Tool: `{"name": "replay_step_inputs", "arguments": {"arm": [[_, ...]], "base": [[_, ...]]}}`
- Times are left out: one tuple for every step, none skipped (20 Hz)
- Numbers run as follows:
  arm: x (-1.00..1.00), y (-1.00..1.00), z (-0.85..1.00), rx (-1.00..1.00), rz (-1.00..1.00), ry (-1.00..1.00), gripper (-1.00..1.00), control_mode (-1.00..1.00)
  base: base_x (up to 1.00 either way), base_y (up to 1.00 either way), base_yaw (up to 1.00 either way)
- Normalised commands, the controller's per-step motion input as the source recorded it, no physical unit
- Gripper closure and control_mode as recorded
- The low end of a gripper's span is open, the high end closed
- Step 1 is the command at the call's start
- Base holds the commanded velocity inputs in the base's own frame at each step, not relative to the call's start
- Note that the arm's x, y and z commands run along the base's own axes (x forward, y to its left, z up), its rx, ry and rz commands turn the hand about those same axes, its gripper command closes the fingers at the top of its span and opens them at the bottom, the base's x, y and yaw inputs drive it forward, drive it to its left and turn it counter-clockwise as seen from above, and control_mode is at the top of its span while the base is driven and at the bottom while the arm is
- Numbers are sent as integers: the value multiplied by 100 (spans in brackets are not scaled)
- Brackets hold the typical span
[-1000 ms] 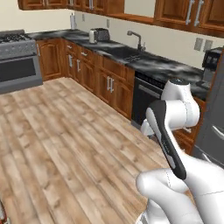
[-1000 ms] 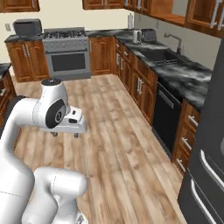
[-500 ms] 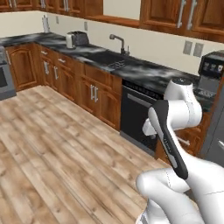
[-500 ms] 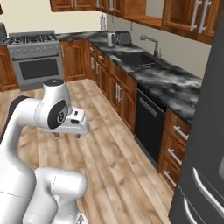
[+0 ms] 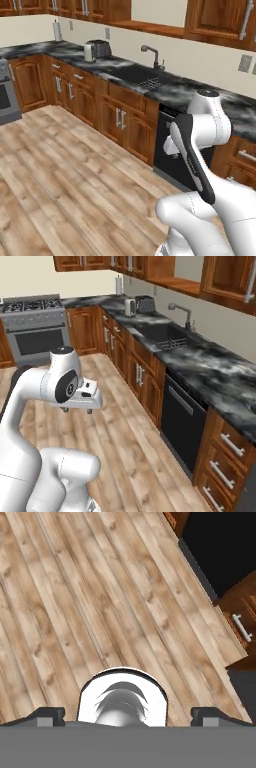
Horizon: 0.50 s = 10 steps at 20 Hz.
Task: Navigate to the toaster.
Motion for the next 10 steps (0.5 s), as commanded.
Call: {"name": "replay_step_inputs", "arguments": {"arm": [[0, 0, 0, 0, 0, 0, -100, 100], [0, 0, 0, 0, 0, 0, -100, 100], [0, 0, 0, 0, 0, 0, -100, 100], [0, 0, 0, 0, 0, 0, -100, 100], [0, 0, 0, 0, 0, 0, -100, 100], [0, 0, 0, 0, 0, 0, -100, 100], [0, 0, 0, 0, 0, 0, -100, 100], [0, 0, 0, 0, 0, 0, -100, 100], [0, 0, 0, 0, 0, 0, -100, 100], [0, 0, 0, 0, 0, 0, -100, 100]], "base": [[100, 17, 0], [100, 21, 0], [100, 22, 0], [100, 24, 0], [100, 24, 0], [100, 26, 0], [100, 29, 0], [100, 32, 0], [100, 32, -1], [100, 36, -2]]}}
